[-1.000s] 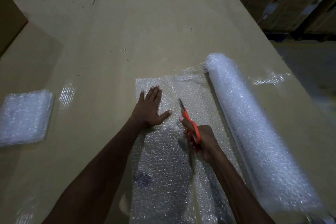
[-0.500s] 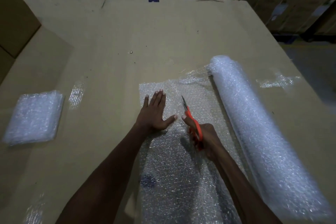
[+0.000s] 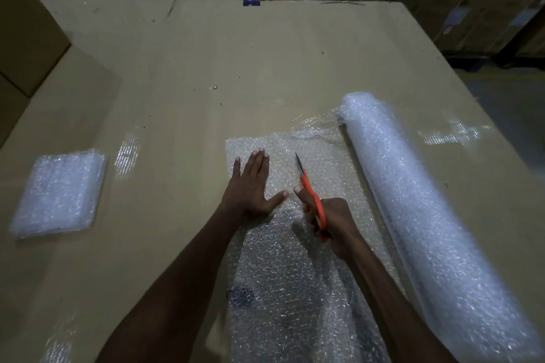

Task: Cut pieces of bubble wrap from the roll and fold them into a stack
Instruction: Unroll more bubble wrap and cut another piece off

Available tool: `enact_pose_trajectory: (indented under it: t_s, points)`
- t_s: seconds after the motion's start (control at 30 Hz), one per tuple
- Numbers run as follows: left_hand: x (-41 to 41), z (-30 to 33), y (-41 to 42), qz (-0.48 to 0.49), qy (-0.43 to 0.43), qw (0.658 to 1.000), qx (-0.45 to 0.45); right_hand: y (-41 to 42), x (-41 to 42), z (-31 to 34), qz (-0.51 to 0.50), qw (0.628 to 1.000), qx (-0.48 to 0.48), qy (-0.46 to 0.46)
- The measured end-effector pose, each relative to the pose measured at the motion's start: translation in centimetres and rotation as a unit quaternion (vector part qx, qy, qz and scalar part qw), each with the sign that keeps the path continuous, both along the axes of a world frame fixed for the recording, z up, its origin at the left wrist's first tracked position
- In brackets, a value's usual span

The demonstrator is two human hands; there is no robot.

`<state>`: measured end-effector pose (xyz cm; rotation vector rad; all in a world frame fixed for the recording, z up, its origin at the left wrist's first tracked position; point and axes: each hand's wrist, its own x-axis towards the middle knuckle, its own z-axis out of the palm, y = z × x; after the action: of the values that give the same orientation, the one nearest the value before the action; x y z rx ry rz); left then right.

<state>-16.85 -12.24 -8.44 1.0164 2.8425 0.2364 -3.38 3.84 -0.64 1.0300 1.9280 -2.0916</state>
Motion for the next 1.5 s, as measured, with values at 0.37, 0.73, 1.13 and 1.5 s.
enact_pose_trajectory:
  t_s: [0.37, 0.73, 1.13, 1.5]
  points:
    - [0.4, 0.2, -0.3, 0.000, -0.010, 1.000, 0.001, -0.2, -1.0, 0.7, 0.004, 1.000, -0.023, -0.003]
    - [-0.4, 0.6, 0.2, 0.008, -0.006, 1.000, 0.023, 0.3, -2.2, 0.7, 0.012, 1.000, -0.025, 0.000]
    - [-3.8, 0.1, 1.5, -0.011, -0.020, 0.999, 0.032, 0.6, -3.4, 0.3, 0.005, 0.999, -0.037, -0.001]
    - [-3.7, -0.1, 1.5, -0.008, -0.009, 0.999, 0.048, 0.7, -4.7, 0.2, 0.016, 1.000, -0.011, -0.004]
